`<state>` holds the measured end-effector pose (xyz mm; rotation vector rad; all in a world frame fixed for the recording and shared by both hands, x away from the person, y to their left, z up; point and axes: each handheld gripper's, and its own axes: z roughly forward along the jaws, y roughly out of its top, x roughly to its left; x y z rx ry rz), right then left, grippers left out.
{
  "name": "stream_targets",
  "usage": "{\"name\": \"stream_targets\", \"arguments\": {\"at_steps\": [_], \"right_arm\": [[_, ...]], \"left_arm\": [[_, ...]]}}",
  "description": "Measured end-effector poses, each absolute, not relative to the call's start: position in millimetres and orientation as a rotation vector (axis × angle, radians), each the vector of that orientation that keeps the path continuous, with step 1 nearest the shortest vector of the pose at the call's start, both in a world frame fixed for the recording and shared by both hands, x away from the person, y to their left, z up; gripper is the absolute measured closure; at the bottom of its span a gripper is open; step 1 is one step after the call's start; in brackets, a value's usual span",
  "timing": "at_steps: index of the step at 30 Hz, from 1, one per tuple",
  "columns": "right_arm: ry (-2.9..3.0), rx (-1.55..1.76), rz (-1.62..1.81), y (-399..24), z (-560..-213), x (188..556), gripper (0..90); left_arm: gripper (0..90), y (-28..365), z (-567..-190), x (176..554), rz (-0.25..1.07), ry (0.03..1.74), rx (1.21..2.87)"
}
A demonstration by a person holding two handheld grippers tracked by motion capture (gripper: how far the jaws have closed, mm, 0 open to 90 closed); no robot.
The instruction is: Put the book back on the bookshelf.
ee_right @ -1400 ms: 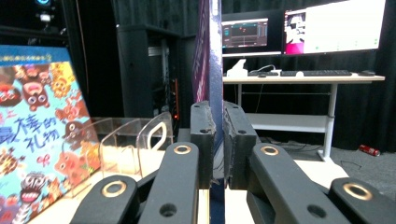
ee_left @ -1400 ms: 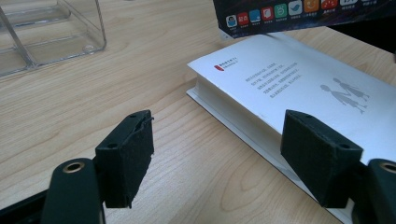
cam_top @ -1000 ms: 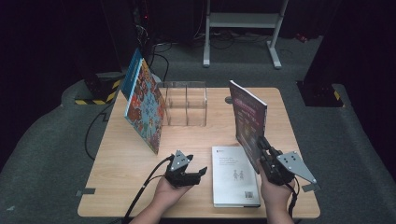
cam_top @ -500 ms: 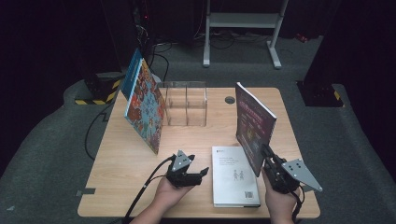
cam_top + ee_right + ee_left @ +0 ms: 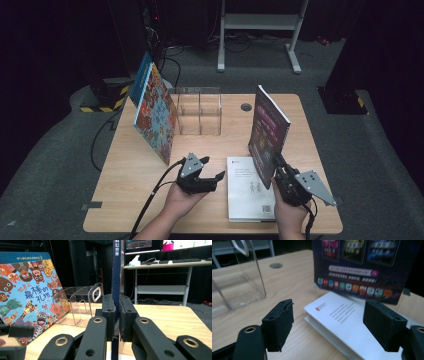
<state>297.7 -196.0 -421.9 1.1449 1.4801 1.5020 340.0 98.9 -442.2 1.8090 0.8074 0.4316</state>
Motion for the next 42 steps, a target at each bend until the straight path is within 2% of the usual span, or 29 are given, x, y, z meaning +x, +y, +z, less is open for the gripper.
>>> {"name": "stream_targets", "arguments": {"at_steps": [22,42], "right_arm": [[1.518,1.07,1.525,-161.4,-430.0,287.0,84.4],[1.526,1.041,1.519,-144.1,-433.6,281.4,84.2]], "left_arm": [[21.0,57.2,-366.5,337.2,0.425,0.651,1.707],[19.7,35.0,-346.4,337.3,0.42,0.61,1.676]]}}
